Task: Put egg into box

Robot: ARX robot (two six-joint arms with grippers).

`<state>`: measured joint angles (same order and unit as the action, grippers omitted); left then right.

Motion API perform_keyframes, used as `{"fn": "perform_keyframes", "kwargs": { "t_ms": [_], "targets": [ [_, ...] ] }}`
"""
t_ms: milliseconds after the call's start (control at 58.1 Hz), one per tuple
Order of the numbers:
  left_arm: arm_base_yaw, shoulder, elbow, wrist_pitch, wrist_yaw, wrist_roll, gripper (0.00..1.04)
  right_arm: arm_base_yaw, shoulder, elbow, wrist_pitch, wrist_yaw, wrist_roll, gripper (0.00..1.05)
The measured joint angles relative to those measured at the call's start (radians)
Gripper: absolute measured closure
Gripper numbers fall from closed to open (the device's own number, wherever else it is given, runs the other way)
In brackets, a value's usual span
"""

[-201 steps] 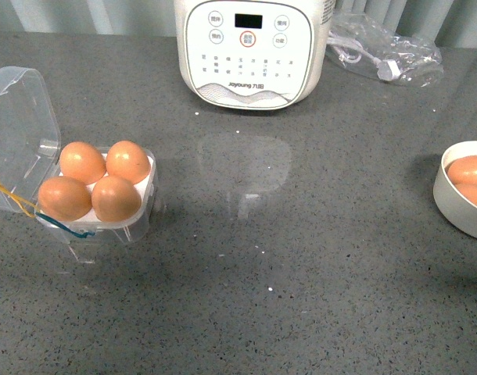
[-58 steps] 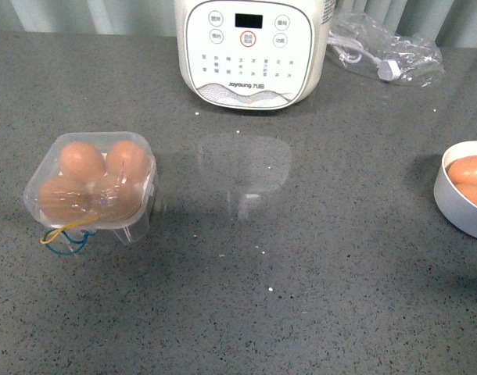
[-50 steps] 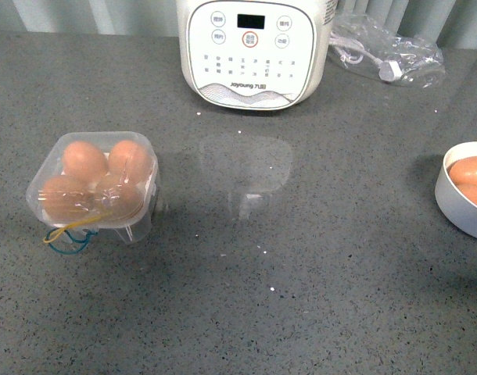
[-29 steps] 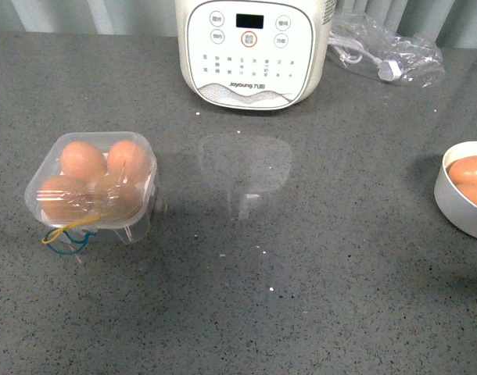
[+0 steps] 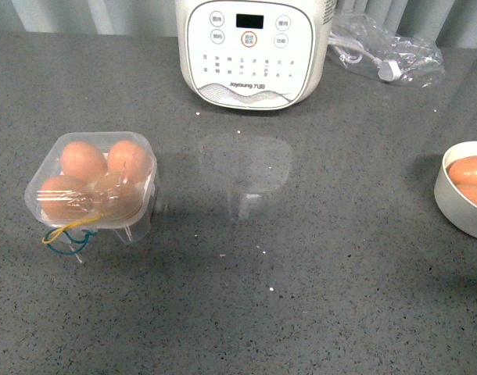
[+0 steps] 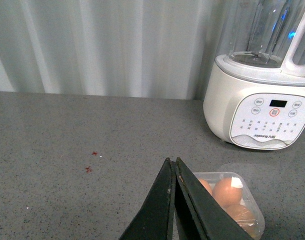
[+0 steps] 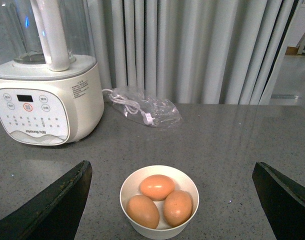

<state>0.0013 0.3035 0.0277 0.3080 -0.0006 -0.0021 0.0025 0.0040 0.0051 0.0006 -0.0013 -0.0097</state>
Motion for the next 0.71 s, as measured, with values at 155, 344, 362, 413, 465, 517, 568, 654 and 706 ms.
{"fn": "perform_keyframes", "kwargs": {
  "t_ms": [155,344,362,413,465,517,568,654,706],
  "targets": [
    [0.000,-0.048,0.000,-0.049,0.000,0.000,1.01,0.000,0.000,0.000,0.000,0.000,0.000,0.07],
    [0.000,-0.113,0.000,-0.114,0.000,0.000,1.01,0.000,0.000,0.000,0.000,0.000,0.000,0.07],
    [0.000,-0.120,0.000,-0.121,0.000,0.000,1.01,0.000,0.000,0.000,0.000,0.000,0.000,0.07],
    [0.000,-0.160,0.000,-0.163,0.000,0.000,1.01,0.000,0.000,0.000,0.000,0.000,0.000,0.07],
    [0.000,-0.259,0.000,-0.294,0.000,0.000,1.01,0.000,0.000,0.000,0.000,0.000,0.000,0.07],
    [0.000,-0.298,0.000,-0.302,0.000,0.000,1.01,0.000,0.000,0.000,0.000,0.000,0.000,0.07],
    [0.000,-0.299,0.000,-0.305,0.000,0.000,1.01,0.000,0.000,0.000,0.000,0.000,0.000,0.07],
    [0.000,-0.299,0.000,-0.307,0.000,0.000,1.01,0.000,0.000,0.000,0.000,0.000,0.000,0.07],
    [0.000,-0.299,0.000,-0.307,0.000,0.000,1.01,0.000,0.000,0.000,0.000,0.000,0.000,0.07]
  ]
}}
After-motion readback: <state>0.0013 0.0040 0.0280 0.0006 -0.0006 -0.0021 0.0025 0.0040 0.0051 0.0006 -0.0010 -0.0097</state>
